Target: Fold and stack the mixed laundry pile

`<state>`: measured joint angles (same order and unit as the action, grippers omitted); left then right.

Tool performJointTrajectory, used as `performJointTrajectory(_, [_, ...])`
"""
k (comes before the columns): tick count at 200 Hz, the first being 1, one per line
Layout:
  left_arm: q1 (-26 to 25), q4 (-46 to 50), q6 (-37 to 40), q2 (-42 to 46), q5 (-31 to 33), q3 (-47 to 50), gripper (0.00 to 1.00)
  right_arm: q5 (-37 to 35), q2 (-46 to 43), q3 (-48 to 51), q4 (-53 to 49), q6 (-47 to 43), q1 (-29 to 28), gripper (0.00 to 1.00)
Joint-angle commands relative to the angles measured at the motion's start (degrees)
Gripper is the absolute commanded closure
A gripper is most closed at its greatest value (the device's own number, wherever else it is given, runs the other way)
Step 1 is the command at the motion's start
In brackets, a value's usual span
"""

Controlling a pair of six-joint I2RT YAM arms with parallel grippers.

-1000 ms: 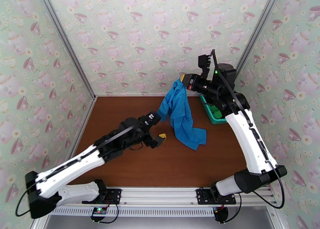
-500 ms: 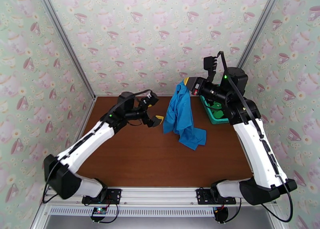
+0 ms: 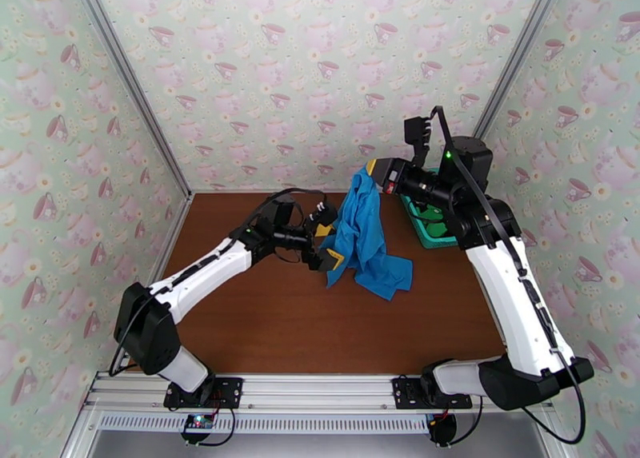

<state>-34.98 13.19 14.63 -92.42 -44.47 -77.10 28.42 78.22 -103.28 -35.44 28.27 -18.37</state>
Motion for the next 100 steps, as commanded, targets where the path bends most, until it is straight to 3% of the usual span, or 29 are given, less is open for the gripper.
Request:
performJointTrajectory(1, [-0.2, -5.8, -3.4, -0.9, 2.2, 0.6, 0.06, 1.4, -0.8, 1.0, 1.6, 0.6, -0.2, 1.00])
performJointTrajectory(19, [-0.9, -7.6, -4.2, -0.4, 3.5, 1.6, 0.15, 1.2, -1.0, 1.5, 1.6, 0.5, -0.2, 1.00])
performJointTrajectory(52, [-1.9, -8.0, -4.8, -2.5, 4.7, 1.4, 0.19, 1.6, -0.9, 1.3, 1.8, 0.9, -0.2, 1.00])
performJointTrajectory(100, [-4.4, -7.2, -5.8, -3.5, 6.1, 0.5, 0.37, 1.5, -1.2, 1.0, 1.7, 0.9, -0.2, 1.00])
